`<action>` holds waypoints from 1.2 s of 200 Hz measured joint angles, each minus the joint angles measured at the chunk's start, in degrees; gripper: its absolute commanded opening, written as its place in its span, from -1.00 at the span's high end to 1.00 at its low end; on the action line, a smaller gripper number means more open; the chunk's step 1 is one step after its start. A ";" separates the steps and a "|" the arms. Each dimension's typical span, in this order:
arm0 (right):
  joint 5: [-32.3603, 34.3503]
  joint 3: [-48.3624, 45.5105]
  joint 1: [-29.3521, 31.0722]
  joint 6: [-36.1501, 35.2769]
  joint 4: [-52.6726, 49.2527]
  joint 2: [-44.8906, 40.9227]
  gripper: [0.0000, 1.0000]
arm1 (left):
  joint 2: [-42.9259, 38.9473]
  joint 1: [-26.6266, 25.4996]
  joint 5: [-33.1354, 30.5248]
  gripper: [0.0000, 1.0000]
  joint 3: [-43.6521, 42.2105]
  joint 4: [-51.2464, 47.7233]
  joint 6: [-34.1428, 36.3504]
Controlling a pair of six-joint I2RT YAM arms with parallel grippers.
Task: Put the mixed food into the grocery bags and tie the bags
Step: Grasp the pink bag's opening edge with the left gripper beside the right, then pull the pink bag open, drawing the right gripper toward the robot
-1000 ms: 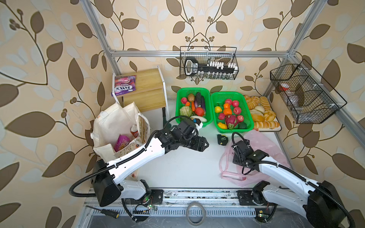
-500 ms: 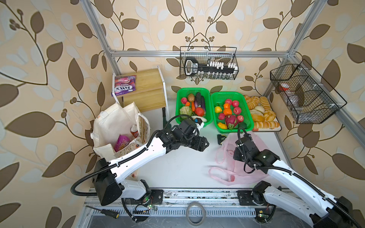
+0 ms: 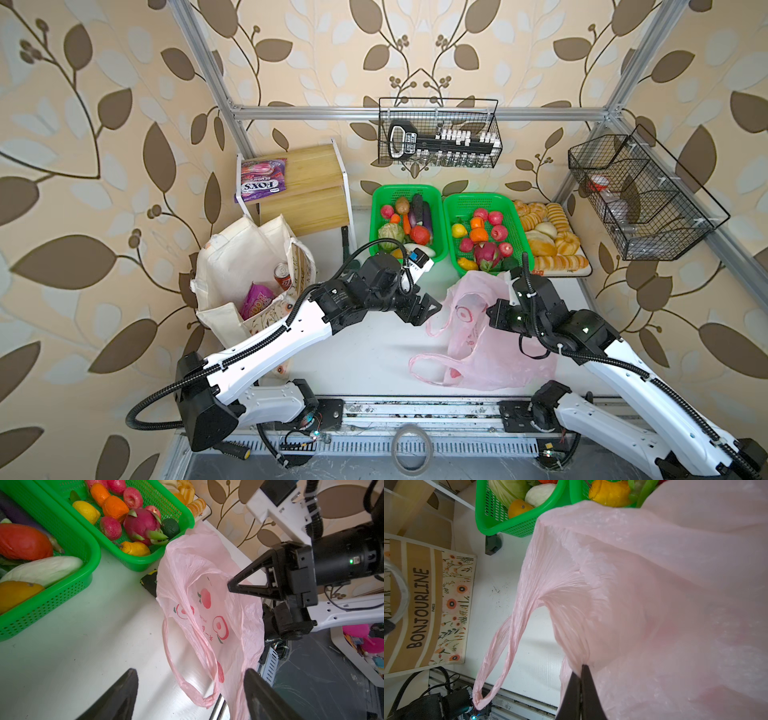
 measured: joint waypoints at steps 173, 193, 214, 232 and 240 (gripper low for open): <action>-1.46 -0.07 -1.51 -3.80 0.57 -1.99 1.00 | 16.63 -16.37 -37.13 1.00 4.70 -2.62 11.76; -0.61 -0.94 -1.55 -4.55 -0.24 -1.68 0.96 | 12.24 -16.33 -34.14 1.00 4.68 -2.25 10.34; -0.59 -1.97 -1.33 -4.44 -0.02 -1.44 0.81 | 9.92 -16.35 -29.29 1.00 7.65 -3.69 7.93; -0.52 -2.43 -0.15 -4.00 0.57 -1.42 0.63 | 10.78 -16.33 -25.57 1.00 12.17 -5.92 5.60; -0.48 -2.43 0.87 -3.72 1.05 -1.36 0.43 | 11.47 -16.33 -24.02 1.00 14.19 -6.91 4.33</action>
